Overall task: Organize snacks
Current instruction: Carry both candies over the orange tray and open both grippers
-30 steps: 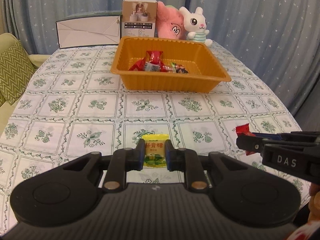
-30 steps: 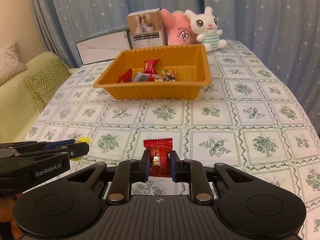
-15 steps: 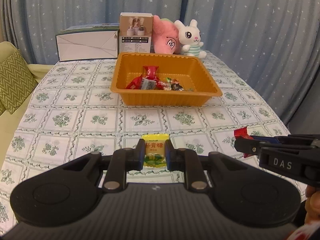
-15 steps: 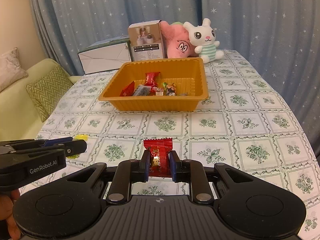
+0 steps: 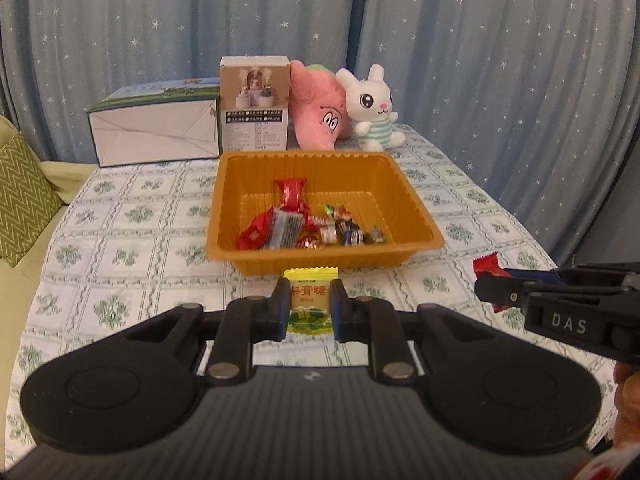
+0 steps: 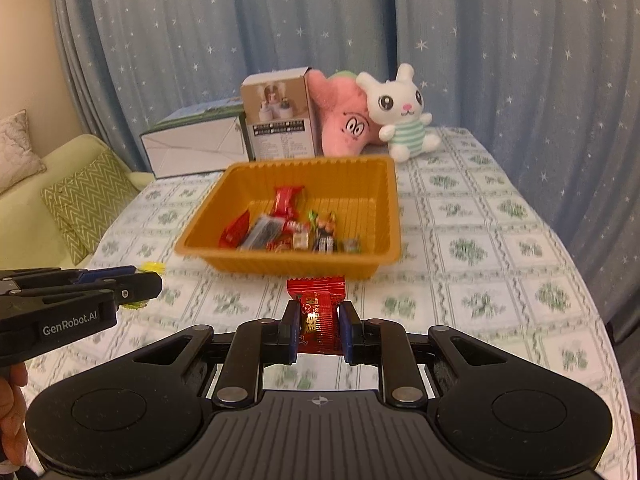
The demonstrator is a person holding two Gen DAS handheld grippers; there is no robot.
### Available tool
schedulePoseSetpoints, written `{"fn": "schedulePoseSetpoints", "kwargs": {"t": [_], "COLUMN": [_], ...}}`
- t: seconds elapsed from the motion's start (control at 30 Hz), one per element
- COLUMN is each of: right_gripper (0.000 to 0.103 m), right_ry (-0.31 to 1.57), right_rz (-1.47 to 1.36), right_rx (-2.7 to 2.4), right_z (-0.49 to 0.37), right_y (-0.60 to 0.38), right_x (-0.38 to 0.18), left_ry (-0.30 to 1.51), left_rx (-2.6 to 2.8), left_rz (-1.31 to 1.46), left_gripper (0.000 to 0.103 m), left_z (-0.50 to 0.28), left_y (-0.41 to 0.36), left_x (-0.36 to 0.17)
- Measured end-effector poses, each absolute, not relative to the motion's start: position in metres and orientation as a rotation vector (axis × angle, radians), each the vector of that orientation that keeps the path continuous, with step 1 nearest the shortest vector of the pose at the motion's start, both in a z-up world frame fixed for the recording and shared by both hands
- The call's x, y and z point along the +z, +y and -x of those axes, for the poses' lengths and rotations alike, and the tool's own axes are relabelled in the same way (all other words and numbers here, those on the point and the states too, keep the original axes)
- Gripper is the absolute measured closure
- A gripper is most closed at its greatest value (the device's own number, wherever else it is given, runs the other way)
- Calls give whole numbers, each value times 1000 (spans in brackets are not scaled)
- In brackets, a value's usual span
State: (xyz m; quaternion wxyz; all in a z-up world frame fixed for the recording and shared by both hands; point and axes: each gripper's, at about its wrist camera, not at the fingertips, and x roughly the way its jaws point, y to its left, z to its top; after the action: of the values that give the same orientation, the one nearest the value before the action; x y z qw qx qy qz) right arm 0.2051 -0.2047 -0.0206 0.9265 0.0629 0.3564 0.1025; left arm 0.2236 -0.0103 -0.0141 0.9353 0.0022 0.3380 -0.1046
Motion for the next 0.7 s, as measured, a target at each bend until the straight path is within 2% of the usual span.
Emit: {"fn": "schedulePoseSetpoints", "kwargs": {"t": [0.7], "right_gripper": [83], "right_ry": [731], "right_rz": [-136], "right_rx": [223], "right_z": [-335], "right_y": [-213], "right_x": [-14], "left_ry": [696], "left_rx": [-249], "left_rz": [-22], "left_gripper": [85], "left_z": [-350], "left_y": [-11], "left_x": [-8]}}
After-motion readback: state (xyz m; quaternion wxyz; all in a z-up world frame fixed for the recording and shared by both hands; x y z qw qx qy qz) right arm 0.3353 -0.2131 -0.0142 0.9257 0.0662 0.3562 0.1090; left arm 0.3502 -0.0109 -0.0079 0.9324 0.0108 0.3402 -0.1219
